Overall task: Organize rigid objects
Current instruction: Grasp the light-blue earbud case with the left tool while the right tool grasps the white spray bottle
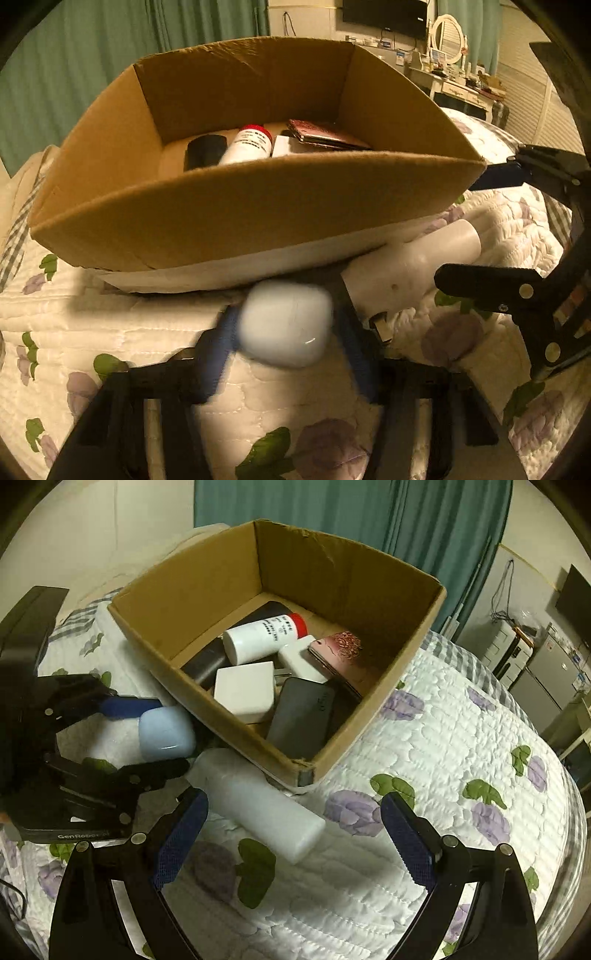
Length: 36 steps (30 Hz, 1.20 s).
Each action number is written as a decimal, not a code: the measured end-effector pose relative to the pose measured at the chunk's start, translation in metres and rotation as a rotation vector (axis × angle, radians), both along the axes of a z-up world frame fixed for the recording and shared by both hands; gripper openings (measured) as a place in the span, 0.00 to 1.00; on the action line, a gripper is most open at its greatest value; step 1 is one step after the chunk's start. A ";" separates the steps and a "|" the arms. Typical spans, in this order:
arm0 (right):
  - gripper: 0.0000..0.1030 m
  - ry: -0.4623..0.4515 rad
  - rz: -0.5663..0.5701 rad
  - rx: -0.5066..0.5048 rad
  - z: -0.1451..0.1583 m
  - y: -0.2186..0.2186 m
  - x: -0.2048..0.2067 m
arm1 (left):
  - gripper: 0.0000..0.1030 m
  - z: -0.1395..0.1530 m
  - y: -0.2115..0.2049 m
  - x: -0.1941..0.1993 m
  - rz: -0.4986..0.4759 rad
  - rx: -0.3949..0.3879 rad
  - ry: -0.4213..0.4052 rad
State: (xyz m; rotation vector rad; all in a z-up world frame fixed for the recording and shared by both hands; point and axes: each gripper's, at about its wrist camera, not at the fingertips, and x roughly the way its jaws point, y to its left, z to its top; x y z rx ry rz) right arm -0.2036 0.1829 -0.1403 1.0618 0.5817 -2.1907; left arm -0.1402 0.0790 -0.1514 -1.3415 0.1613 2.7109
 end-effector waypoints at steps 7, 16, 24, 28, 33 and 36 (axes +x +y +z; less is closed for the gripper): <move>0.92 0.002 0.037 0.028 -0.003 -0.008 0.006 | 0.50 0.018 -0.004 0.026 0.016 -0.025 0.037; 0.86 -0.073 0.049 0.101 -0.029 -0.028 -0.003 | 0.50 0.031 -0.021 0.054 0.118 -0.021 0.063; 0.44 -0.185 0.070 0.160 -0.028 -0.035 0.039 | 0.50 0.038 -0.039 0.056 0.159 0.007 0.074; 0.46 -0.204 0.045 0.136 -0.024 -0.048 0.049 | 0.50 0.039 -0.047 0.055 0.173 0.020 0.081; 0.61 -0.249 -0.105 0.054 -0.028 -0.058 0.019 | 0.50 0.037 -0.054 0.053 0.180 0.046 0.078; 0.61 -0.241 -0.156 0.036 -0.030 -0.061 0.009 | 0.50 0.035 -0.058 0.052 0.183 0.059 0.073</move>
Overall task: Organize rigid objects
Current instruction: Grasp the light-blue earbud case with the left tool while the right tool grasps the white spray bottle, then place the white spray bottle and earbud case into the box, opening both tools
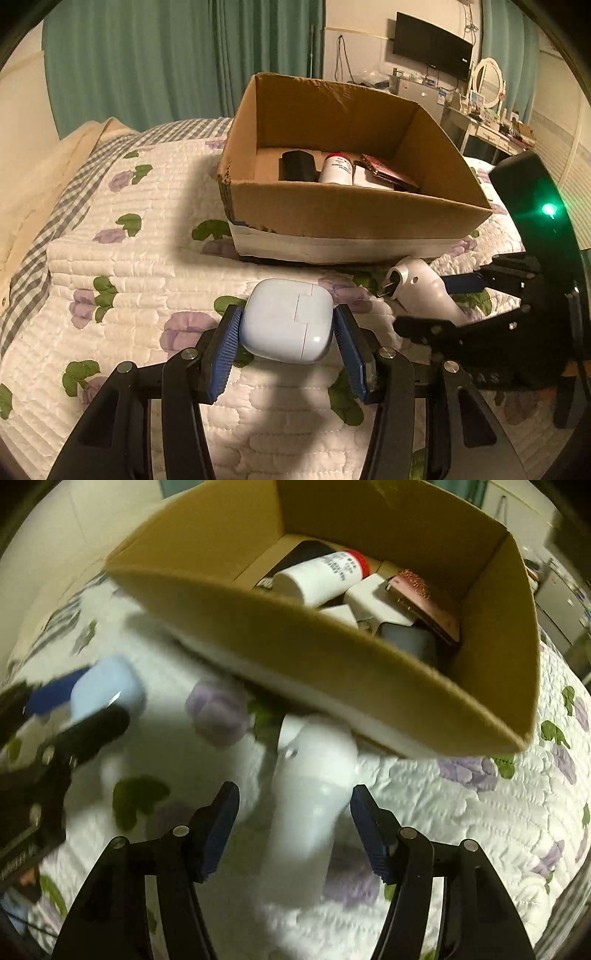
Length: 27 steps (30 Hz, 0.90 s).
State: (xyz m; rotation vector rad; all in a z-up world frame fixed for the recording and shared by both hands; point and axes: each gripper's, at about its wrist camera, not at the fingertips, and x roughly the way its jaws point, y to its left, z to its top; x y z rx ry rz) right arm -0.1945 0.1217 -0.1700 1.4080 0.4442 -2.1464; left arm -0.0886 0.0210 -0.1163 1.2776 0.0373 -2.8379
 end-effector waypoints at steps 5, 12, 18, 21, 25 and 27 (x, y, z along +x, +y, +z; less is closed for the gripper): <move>0.61 0.004 -0.043 0.001 -0.002 -0.003 -0.008 | 0.50 -0.002 -0.001 0.000 -0.004 0.005 -0.002; 0.42 0.039 -0.106 -0.039 0.006 0.008 0.000 | 0.50 0.007 0.005 0.007 -0.017 -0.014 0.014; 0.42 0.119 -0.071 -0.039 0.049 0.018 0.040 | 0.50 0.030 0.009 0.018 -0.043 -0.009 0.051; 0.42 0.188 -0.088 -0.075 0.085 0.019 0.054 | 0.50 0.051 0.007 0.022 -0.056 0.007 0.084; 0.42 0.283 -0.120 -0.111 0.122 0.017 0.039 | 0.50 0.085 0.004 0.018 -0.059 0.025 0.143; 0.42 0.315 -0.142 -0.138 0.144 0.018 0.026 | 0.50 0.100 0.004 0.013 -0.053 0.019 0.180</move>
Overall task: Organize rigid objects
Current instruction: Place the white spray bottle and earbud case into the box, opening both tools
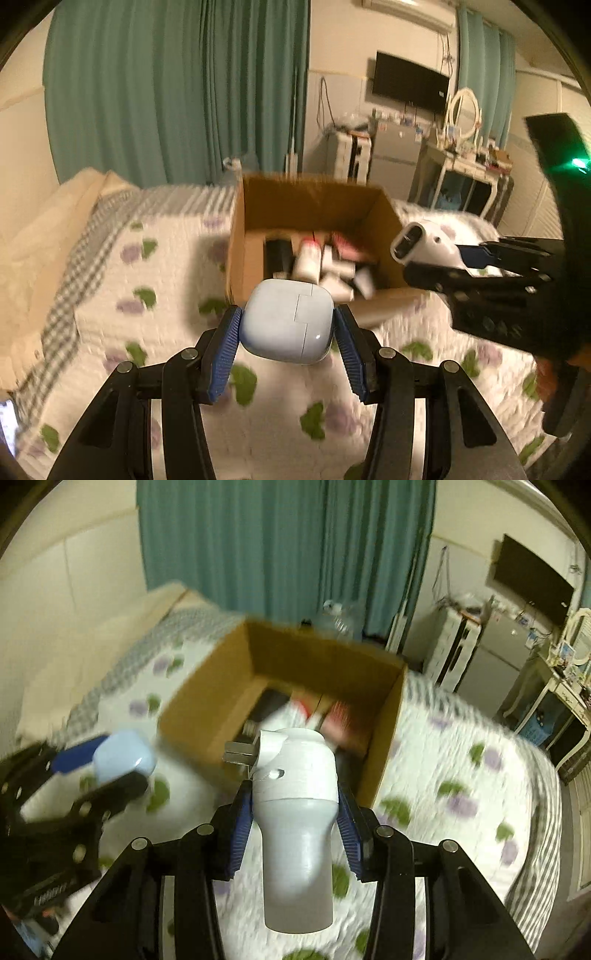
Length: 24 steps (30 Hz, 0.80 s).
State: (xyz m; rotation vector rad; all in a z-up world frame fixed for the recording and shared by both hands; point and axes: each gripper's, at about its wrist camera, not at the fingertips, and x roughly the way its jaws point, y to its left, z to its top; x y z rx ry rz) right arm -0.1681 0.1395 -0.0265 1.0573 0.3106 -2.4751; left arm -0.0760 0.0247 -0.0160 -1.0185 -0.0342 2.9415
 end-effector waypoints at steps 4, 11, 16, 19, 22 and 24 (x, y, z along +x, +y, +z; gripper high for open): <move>0.42 0.060 -0.048 -0.031 0.013 -0.012 -0.033 | 0.50 0.022 0.000 -0.021 0.009 -0.027 0.054; 0.42 0.010 -0.122 -0.048 -0.033 -0.025 -0.103 | 0.50 0.016 -0.004 -0.070 0.029 -0.038 0.050; 0.43 0.011 -0.117 -0.049 -0.052 -0.028 -0.116 | 0.50 -0.004 -0.004 -0.092 0.023 -0.044 0.008; 0.56 0.024 -0.092 -0.070 -0.049 -0.028 -0.112 | 0.50 -0.009 -0.001 -0.092 0.015 -0.047 -0.006; 0.59 0.044 -0.103 -0.104 -0.040 -0.021 -0.110 | 0.50 -0.005 0.001 -0.091 0.008 -0.051 -0.001; 0.59 0.065 -0.119 -0.118 -0.030 -0.015 -0.108 | 0.50 0.000 0.002 -0.093 0.011 -0.048 0.004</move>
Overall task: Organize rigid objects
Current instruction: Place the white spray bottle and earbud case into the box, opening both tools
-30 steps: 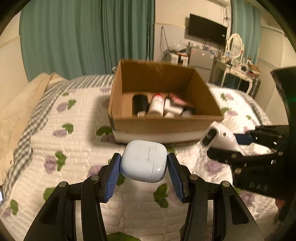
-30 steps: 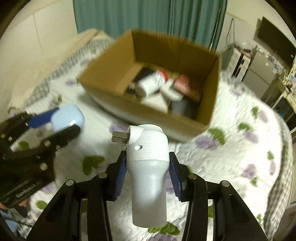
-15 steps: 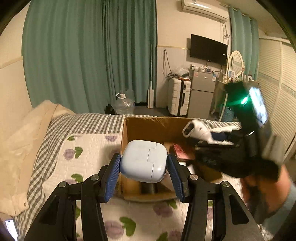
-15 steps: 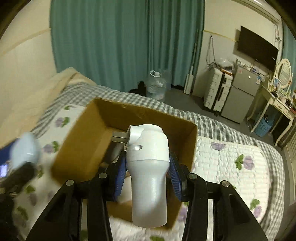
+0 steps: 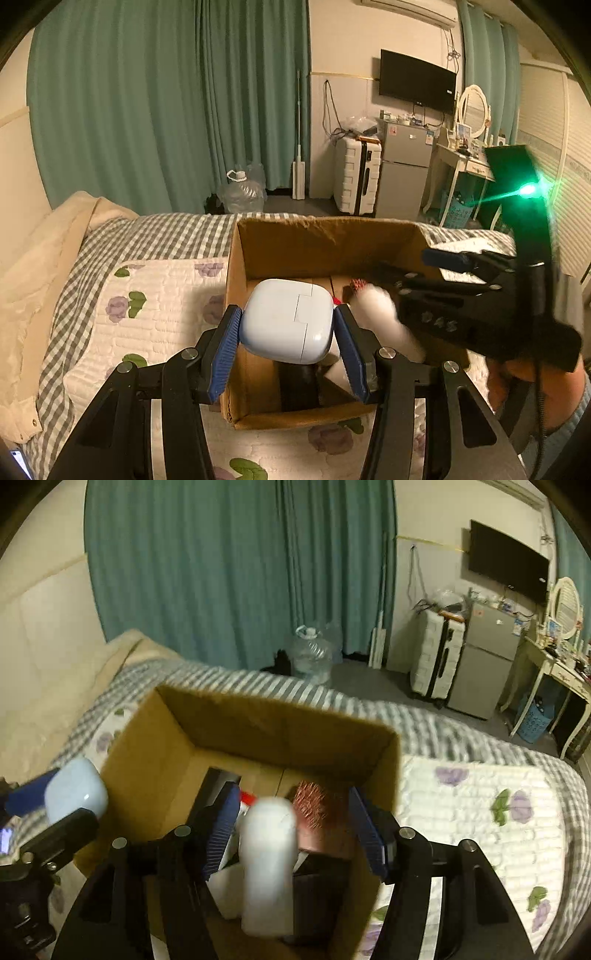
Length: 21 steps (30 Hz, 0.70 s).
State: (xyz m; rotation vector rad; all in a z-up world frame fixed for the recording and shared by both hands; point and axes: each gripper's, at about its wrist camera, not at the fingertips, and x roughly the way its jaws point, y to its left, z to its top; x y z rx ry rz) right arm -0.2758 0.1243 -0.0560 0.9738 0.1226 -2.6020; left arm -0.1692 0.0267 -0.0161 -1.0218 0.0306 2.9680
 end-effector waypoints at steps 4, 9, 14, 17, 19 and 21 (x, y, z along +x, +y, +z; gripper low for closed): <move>0.65 0.049 -0.025 0.001 0.026 0.010 0.006 | 0.50 0.010 0.005 -0.012 -0.019 0.019 0.012; 0.67 0.095 -0.059 0.007 0.041 0.021 0.007 | 0.50 0.002 0.017 -0.040 -0.047 -0.004 -0.004; 0.67 0.087 -0.067 0.003 0.035 0.024 0.002 | 0.50 -0.012 0.022 -0.057 -0.052 0.007 -0.029; 0.68 0.080 -0.072 0.013 0.031 0.026 -0.003 | 0.53 -0.017 0.021 -0.059 -0.060 0.029 -0.034; 0.71 0.077 -0.080 0.011 0.029 0.027 -0.005 | 0.53 -0.019 0.023 -0.059 -0.073 0.027 -0.035; 0.81 0.081 -0.081 0.002 0.028 0.030 -0.004 | 0.58 -0.017 0.024 -0.057 -0.063 -0.004 -0.018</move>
